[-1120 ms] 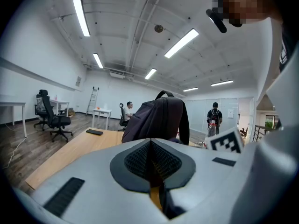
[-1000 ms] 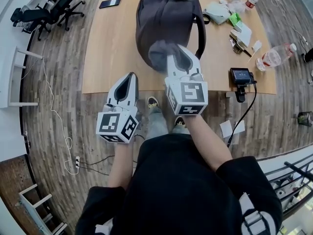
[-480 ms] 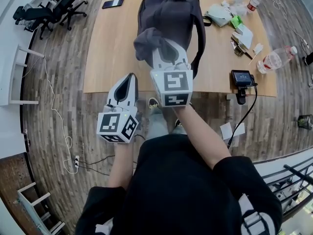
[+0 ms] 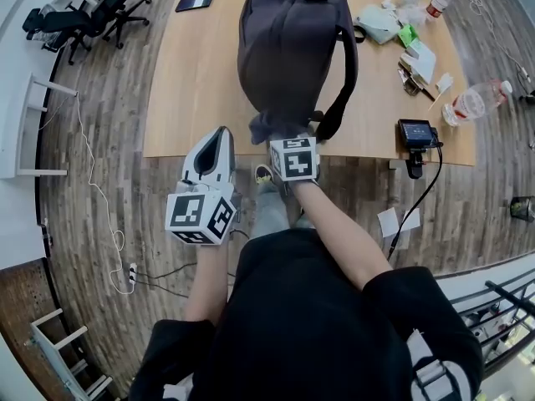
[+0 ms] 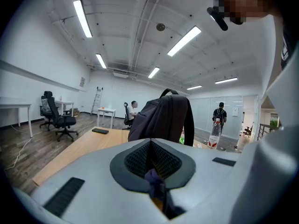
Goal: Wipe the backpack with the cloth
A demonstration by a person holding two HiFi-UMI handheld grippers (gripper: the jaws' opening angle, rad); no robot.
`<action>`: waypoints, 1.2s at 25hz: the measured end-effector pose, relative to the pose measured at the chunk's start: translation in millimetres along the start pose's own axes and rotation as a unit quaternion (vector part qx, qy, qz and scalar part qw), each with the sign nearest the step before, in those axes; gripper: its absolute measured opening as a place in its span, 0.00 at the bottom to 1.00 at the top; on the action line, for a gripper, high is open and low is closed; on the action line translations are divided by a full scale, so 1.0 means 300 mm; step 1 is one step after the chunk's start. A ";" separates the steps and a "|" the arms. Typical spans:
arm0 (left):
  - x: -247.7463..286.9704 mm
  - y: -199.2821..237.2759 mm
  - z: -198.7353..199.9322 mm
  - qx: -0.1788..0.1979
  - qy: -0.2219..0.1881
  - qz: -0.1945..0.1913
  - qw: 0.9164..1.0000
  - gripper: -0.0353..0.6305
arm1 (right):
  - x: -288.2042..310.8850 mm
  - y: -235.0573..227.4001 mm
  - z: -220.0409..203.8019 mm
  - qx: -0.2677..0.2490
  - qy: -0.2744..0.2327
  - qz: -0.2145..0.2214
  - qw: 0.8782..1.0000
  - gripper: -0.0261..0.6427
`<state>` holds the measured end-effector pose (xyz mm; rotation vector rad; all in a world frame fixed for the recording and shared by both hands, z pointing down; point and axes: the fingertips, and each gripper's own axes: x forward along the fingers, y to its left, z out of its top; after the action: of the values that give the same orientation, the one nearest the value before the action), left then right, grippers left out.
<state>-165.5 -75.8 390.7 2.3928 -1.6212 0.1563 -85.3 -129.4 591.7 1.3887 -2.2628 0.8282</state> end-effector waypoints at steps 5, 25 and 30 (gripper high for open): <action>0.003 -0.002 -0.007 0.000 0.000 -0.003 1.000 0.08 | -0.041 -0.179 -0.079 0.041 0.003 -0.060 0.997 0.11; -0.001 0.008 0.011 -0.007 -0.007 -0.004 1.000 0.08 | -0.582 0.123 0.947 -0.074 -0.363 0.002 0.929 0.11; -0.024 0.043 0.008 -0.009 -0.006 0.008 1.000 0.08 | -0.526 0.157 0.871 -0.078 -0.350 -0.001 0.934 0.11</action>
<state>-180.3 -74.6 388.5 2.3718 -1.6417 0.1286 -55.6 -174.0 287.4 1.8077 -2.7457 0.1303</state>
